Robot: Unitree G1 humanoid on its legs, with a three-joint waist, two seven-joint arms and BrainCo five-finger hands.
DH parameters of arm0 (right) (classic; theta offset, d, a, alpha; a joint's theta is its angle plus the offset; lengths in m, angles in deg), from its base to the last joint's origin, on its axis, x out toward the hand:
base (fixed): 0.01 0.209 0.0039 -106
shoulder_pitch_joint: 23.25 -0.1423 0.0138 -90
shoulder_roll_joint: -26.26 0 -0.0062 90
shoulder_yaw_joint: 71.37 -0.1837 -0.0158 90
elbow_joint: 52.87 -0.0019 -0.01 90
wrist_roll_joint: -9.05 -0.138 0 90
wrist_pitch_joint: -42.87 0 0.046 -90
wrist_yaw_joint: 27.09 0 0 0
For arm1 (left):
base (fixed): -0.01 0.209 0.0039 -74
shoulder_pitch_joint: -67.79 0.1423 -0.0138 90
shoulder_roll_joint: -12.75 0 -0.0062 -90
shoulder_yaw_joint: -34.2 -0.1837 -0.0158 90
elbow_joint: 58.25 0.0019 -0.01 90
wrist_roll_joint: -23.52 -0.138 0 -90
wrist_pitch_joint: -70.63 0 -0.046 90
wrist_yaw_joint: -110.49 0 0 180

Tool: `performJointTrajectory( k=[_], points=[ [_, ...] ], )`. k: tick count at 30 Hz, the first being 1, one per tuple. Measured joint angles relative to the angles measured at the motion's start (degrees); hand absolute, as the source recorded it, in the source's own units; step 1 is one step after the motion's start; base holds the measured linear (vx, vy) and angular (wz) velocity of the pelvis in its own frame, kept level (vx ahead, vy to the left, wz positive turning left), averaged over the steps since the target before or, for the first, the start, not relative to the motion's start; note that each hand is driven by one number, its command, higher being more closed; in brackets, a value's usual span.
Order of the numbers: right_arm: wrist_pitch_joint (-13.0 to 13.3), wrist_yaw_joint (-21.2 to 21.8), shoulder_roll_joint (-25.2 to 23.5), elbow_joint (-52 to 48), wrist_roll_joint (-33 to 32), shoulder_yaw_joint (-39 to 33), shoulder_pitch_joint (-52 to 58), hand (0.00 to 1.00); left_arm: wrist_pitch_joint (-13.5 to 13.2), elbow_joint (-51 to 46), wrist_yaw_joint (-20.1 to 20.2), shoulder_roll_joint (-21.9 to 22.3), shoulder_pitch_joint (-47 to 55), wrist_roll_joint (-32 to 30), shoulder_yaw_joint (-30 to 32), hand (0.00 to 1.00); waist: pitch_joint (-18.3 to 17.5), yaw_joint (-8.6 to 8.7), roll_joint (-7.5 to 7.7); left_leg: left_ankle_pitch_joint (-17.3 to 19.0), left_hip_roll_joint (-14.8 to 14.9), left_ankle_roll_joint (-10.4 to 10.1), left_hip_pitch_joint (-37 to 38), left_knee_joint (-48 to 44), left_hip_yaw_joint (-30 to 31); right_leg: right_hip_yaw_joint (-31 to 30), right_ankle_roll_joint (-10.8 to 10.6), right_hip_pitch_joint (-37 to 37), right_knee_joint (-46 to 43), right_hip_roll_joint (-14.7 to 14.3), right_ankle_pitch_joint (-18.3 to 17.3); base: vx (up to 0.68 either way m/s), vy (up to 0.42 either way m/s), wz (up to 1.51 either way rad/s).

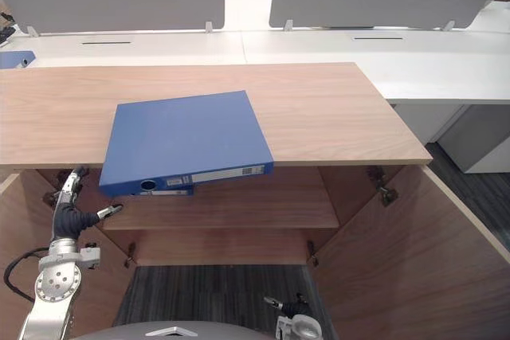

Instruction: Walk over to the cabinet, pick up the folder, carry it to the office cabinet, place the folder inside the office cabinet, then close the office cabinet door

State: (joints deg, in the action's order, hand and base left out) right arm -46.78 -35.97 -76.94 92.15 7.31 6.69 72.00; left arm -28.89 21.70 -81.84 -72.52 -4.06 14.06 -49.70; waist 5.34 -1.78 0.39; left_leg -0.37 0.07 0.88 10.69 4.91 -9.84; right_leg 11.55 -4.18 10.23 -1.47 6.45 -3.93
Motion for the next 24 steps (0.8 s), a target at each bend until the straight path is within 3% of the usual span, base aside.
performJointTrajectory(
  k=[5, 14, 24],
  points=[
    [0.00, 0.02, 0.06, 0.17, 2.10, 0.05, -0.09, 0.00, -1.54, -3.02, 0.02, -2.36, 0.13, -0.94, -0.13, 0.00, -0.82, 0.06, 0.12, -0.02, -0.07, 0.03, 0.02, 0.02, 0.04, 0.00, 0.00, 0.07, 0.09, 0.00, 0.02, 0.00, 0.000, 0.00],
    [-0.03, 0.06, 0.20, 2.14, 2.12, 0.09, -1.01, 0.00, -1.67, -5.27, 0.07, -4.23, 0.68, -2.84, -0.49, 0.00, -1.17, 0.06, 0.45, -0.02, -0.08, 0.03, 0.45, 0.02, 0.11, -0.01, 0.04, 0.59, 0.22, -0.02, 0.05, 0.00, 0.000, 0.00],
    [-0.08, 0.17, 1.62, 2.76, 2.22, 1.19, -1.01, 0.00, -2.34, -7.41, 0.90, -9.60, 0.79, -7.05, -1.90, 0.00, -1.18, 0.39, 0.45, 0.03, -0.09, 0.03, 1.49, 0.05, 0.10, -0.06, 0.07, 1.74, 0.67, -0.07, 0.05, 0.00, 0.000, 0.00]
  ],
)
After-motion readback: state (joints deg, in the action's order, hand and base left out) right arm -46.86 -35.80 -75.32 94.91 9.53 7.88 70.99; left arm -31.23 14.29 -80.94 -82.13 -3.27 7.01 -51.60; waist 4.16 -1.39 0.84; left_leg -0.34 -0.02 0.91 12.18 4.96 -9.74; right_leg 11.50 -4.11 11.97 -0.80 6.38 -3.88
